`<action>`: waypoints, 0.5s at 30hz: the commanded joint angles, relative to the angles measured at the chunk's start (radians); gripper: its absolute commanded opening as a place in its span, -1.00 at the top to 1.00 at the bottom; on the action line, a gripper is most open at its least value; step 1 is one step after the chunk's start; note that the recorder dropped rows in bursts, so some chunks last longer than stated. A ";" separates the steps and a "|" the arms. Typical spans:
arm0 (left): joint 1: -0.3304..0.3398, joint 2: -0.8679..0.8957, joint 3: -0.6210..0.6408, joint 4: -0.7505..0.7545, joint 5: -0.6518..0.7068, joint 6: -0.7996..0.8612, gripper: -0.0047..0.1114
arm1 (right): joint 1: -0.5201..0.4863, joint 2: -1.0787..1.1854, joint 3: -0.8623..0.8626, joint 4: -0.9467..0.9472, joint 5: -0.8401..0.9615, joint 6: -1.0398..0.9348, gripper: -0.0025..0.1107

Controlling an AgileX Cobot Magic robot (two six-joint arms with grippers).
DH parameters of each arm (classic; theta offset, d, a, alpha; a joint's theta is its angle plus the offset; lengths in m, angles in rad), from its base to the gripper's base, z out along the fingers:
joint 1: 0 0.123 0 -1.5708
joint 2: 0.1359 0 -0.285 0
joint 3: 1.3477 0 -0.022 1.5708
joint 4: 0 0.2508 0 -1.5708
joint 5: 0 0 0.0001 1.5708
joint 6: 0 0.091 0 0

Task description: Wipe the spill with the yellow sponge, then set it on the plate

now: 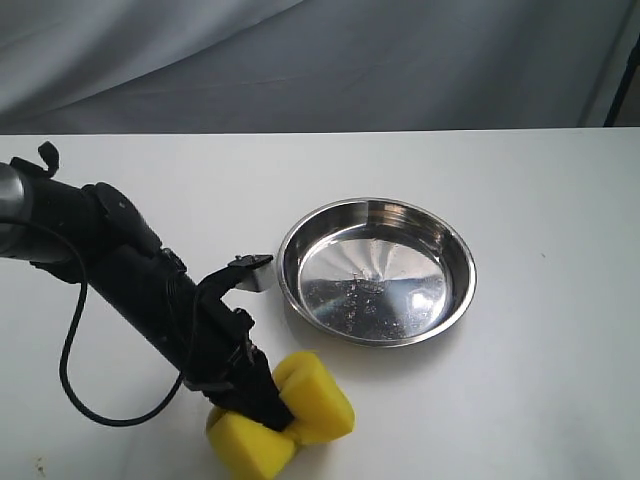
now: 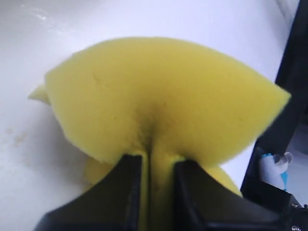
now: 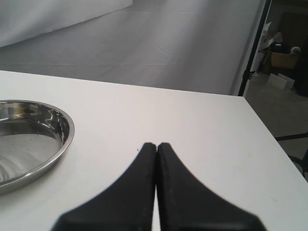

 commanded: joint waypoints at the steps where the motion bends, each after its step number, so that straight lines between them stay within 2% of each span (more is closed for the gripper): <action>1: -0.004 0.011 0.004 0.166 -0.108 -0.150 0.92 | 0.003 0.003 0.003 0.007 -0.008 0.002 0.96; 6: -0.002 0.037 0.004 0.298 -0.138 -0.206 0.92 | 0.003 0.003 0.003 0.007 -0.008 0.002 0.96; 8: 0.008 0.042 0.004 0.363 -0.180 -0.286 0.92 | 0.003 0.003 0.003 0.007 -0.008 0.002 0.96; 11: 0.045 0.042 0.004 0.477 -0.214 -0.384 0.92 | 0.003 0.003 0.003 0.007 -0.008 0.002 0.96; 15: 0.135 0.042 0.004 0.573 -0.216 -0.489 0.92 | 0.003 0.003 0.003 0.007 -0.008 0.002 0.96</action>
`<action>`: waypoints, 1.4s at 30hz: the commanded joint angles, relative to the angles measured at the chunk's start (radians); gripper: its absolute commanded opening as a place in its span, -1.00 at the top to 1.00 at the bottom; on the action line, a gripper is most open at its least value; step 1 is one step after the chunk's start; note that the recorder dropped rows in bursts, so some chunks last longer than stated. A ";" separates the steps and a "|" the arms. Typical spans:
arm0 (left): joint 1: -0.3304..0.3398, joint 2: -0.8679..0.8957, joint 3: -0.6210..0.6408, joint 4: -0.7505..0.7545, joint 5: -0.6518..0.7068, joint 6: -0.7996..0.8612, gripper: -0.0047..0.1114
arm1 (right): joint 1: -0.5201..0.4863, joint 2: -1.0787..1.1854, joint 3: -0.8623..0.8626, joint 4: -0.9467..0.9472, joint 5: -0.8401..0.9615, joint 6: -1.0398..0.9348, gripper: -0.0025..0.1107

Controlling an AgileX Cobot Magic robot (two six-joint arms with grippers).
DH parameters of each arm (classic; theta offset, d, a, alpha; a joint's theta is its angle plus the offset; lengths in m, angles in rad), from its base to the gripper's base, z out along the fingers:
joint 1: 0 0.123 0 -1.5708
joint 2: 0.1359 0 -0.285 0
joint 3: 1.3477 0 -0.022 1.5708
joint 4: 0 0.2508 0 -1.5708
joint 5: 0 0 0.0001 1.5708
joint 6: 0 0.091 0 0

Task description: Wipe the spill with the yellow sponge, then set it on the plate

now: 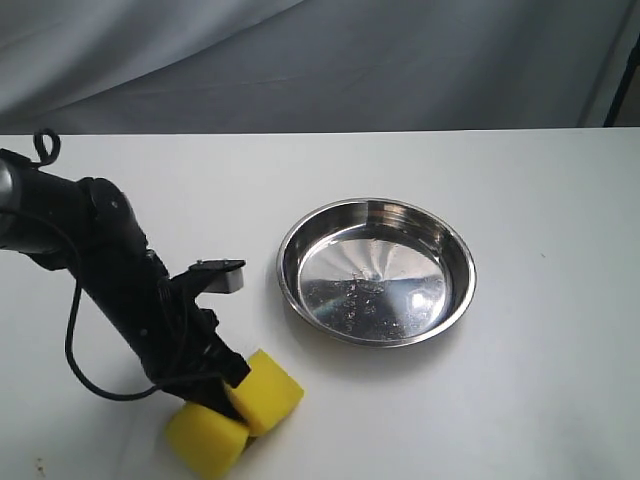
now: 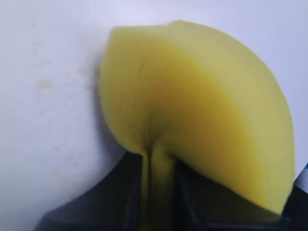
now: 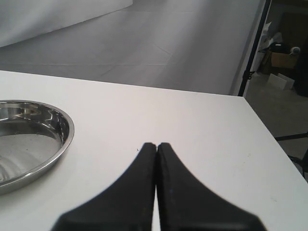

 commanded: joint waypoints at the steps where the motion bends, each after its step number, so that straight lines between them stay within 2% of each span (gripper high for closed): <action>1: 0.113 0.030 0.015 0.308 -0.142 -0.127 0.92 | 0.003 0.003 0.003 0.007 -0.008 0.002 0.96; 10: 0.309 0.030 0.009 0.340 -0.181 -0.148 0.92 | 0.003 0.003 0.003 0.007 -0.008 0.002 0.96; 15: 0.393 0.028 0.009 0.330 -0.206 -0.149 0.92 | 0.003 0.003 0.003 0.007 -0.008 0.002 0.96; 20: 0.410 0.028 0.009 0.305 -0.228 -0.149 0.92 | 0.003 0.003 0.003 0.007 -0.008 0.002 0.96; 25: 0.406 0.028 0.010 0.150 -0.206 -0.107 0.92 | 0.003 0.003 0.003 0.007 -0.008 0.002 0.96; 29: 0.353 0.028 0.010 0.100 -0.205 -0.063 0.92 | 0.003 0.003 0.003 0.007 -0.008 0.002 0.96; 37: 0.134 0.028 0.010 0.100 -0.255 -0.040 0.92 | 0.003 0.003 0.003 0.007 -0.008 0.002 0.96; 42: 0.023 0.028 0.010 0.097 -0.287 -0.040 0.92 | 0.003 0.003 0.003 0.007 -0.008 0.002 0.96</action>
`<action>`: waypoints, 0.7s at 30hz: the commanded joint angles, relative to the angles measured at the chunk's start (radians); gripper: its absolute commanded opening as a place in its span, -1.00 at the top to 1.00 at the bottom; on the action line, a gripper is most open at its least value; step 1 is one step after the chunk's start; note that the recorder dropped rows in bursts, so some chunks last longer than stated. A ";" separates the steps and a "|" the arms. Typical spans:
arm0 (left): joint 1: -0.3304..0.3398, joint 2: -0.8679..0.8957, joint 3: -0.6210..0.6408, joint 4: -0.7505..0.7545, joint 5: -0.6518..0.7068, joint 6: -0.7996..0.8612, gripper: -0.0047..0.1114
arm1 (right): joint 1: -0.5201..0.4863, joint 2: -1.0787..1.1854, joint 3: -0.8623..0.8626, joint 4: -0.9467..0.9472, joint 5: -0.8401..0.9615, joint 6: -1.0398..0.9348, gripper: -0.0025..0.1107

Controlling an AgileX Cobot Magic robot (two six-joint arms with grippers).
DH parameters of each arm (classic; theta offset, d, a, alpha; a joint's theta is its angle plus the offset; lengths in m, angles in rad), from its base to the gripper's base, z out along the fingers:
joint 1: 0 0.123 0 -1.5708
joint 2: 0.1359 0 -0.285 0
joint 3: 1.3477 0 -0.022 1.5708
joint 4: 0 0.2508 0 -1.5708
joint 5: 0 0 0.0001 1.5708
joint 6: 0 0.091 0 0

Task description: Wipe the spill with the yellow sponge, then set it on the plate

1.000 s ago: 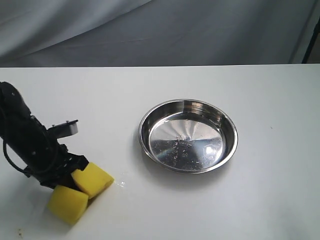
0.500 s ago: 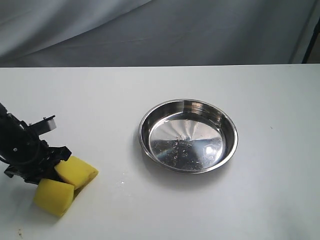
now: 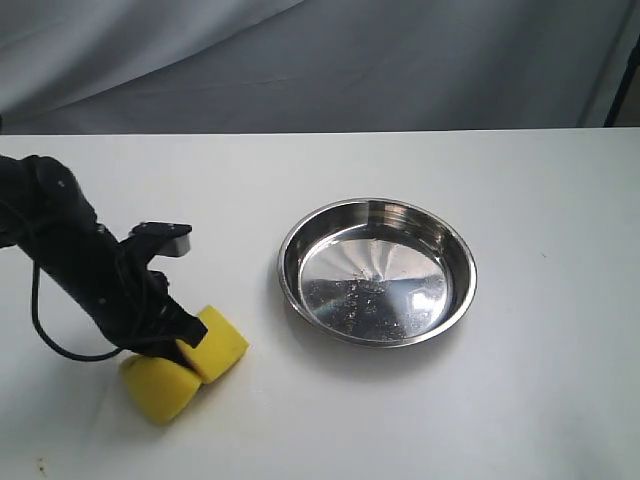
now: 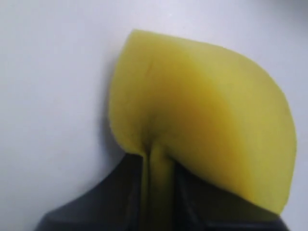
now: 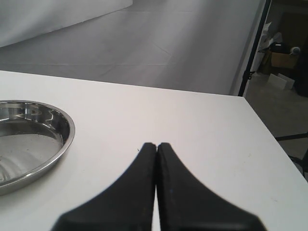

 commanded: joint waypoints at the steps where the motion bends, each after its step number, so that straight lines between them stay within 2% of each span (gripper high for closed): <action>1: -0.119 0.052 0.015 -0.027 -0.144 0.009 0.92 | 0.003 0.003 0.003 0.007 -0.008 0.002 0.96; 14: -0.241 0.052 0.015 -0.173 0.013 0.170 0.92 | 0.003 0.003 0.003 0.007 -0.008 0.002 0.96; 17: -0.241 0.052 0.015 -0.065 -0.028 0.145 0.92 | 0.003 0.003 0.003 0.007 -0.008 0.002 0.96; 18: -0.241 0.052 0.015 -0.012 -0.057 0.094 0.92 | 0.003 0.003 0.003 0.007 -0.008 0.002 0.96; 21: -0.235 0.052 0.015 0.279 -0.144 -0.148 0.92 | 0.003 0.003 0.003 0.007 -0.008 0.002 0.96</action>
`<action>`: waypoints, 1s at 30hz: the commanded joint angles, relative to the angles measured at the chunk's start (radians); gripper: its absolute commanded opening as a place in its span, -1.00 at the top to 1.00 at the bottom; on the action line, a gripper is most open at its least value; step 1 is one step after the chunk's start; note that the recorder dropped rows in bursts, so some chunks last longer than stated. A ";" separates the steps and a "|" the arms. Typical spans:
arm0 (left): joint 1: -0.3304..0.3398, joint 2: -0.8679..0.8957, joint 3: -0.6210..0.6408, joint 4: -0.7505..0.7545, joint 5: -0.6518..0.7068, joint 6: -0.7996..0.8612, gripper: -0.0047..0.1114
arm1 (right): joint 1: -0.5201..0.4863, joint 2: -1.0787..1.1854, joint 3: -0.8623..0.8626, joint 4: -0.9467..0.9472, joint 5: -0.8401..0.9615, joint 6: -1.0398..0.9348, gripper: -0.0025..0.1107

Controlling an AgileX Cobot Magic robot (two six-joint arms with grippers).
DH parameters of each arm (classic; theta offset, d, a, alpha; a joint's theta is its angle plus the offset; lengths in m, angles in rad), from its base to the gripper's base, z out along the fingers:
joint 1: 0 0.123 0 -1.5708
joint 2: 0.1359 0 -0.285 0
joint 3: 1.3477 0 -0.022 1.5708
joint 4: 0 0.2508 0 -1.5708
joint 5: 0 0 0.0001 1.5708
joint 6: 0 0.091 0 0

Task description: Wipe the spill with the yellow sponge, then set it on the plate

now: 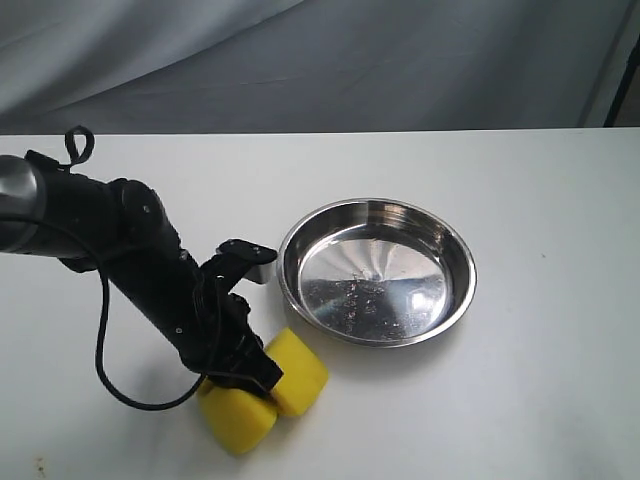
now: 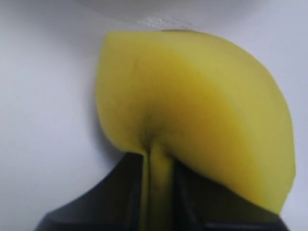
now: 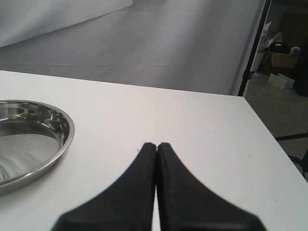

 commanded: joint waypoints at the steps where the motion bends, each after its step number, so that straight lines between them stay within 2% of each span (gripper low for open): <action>1: 0.019 0.038 0.024 0.463 -0.099 -0.313 0.92 | 0.003 0.003 0.003 0.007 -0.008 0.002 0.96; 3: 0.076 0.038 0.024 0.540 -0.098 -0.400 0.92 | 0.003 0.003 0.003 0.007 -0.008 0.002 0.96; 7: 0.184 0.038 0.024 0.545 -0.090 -0.404 0.92 | 0.003 0.003 0.003 0.007 -0.008 0.002 0.96; 9: 0.304 0.038 0.024 0.545 -0.110 -0.404 0.92 | 0.003 0.003 0.003 0.007 -0.008 0.002 0.96; 11: 0.380 0.038 0.024 0.545 -0.119 -0.404 0.92 | 0.003 0.003 0.003 0.007 -0.008 0.002 0.96; 15: 0.508 0.038 0.024 0.545 -0.119 -0.404 0.92 | 0.003 0.003 0.003 0.007 -0.008 0.002 0.96; 17: 0.550 0.038 0.024 0.545 -0.119 -0.404 0.92 | 0.003 0.003 0.003 0.007 -0.008 0.002 0.96; 27: 0.544 0.045 0.026 0.449 -0.108 -0.386 0.92 | 0.003 0.003 0.003 0.007 -0.008 0.002 0.96; 30: 0.504 0.060 0.036 0.445 -0.105 -0.365 0.92 | 0.003 0.003 0.003 0.007 -0.008 0.002 0.96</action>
